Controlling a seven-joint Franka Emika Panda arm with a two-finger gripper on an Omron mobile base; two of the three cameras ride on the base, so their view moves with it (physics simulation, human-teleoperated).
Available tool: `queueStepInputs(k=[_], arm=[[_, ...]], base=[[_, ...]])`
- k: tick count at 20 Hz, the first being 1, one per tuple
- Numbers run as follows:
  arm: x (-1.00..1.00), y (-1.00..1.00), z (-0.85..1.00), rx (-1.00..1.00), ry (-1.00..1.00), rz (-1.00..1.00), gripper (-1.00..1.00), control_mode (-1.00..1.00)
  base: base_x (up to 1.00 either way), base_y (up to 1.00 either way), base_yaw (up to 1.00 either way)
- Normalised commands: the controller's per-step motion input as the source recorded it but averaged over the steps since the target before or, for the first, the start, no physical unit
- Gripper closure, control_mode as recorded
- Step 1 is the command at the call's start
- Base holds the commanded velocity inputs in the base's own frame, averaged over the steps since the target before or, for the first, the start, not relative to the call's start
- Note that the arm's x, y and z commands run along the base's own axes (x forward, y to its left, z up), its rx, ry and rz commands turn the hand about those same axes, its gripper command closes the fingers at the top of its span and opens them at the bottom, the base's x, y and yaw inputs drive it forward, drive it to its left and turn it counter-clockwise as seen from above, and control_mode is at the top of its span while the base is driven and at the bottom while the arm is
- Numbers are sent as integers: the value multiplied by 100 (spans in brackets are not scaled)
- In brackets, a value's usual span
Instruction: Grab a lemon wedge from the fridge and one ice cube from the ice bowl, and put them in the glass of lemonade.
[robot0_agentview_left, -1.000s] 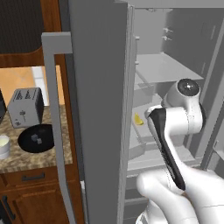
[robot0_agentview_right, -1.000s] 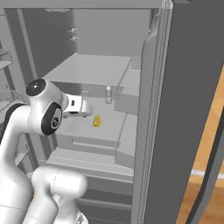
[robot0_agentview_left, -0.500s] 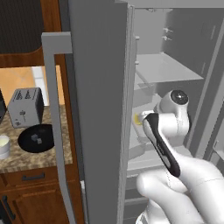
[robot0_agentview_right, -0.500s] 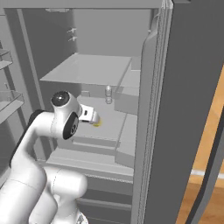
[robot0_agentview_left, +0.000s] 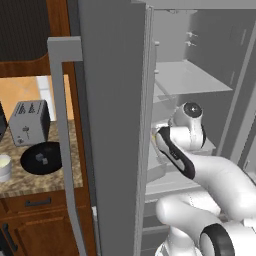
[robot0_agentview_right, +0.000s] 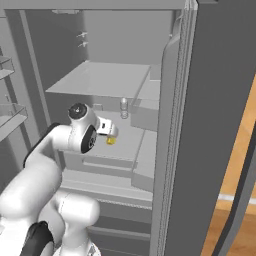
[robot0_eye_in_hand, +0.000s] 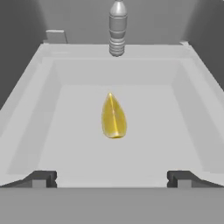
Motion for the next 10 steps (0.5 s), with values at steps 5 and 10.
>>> queueStepInputs(k=[5, 10], arm=[[11, 0, -15, 0, 9, 0, -100, -100], [19, 0, -49, 0, 4, 0, -100, -100]], base=[[0, 0, 0], [0, 0, 0]])
